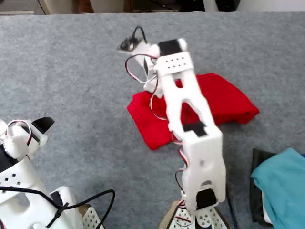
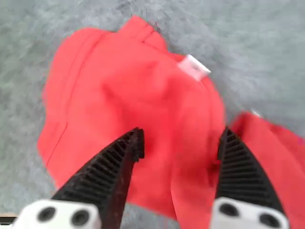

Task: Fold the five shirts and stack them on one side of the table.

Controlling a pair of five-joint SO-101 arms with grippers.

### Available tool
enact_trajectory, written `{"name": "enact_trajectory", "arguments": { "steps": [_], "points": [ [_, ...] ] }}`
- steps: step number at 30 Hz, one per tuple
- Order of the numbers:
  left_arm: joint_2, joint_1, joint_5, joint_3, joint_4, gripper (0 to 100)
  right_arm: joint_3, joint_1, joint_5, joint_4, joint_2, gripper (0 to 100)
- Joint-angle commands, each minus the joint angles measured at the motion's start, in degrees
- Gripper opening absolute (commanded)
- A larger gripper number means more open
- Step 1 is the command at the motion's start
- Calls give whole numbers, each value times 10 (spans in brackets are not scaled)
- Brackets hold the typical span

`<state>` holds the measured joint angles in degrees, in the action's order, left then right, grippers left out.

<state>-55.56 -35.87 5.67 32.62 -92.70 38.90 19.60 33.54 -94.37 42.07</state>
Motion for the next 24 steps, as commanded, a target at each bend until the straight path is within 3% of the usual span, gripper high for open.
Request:
{"name": "enact_trajectory", "arguments": {
  "steps": [1,3,7,11,24],
  "points": [
    [0,5,4,-2,6,360,80,-20,-7,0,65,111],
    [0,5,4,-2,9,360,131,-38,-7,-34,87,0],
    [0,6,4,-2,10,360,235,-90,-5,-80,91,2],
    [0,9,4,-1,11,360,249,-151,-3,-80,34,5],
    [1,35,6,-1,36,360,-60,-404,110,-67,-187,4]
  ]
}}
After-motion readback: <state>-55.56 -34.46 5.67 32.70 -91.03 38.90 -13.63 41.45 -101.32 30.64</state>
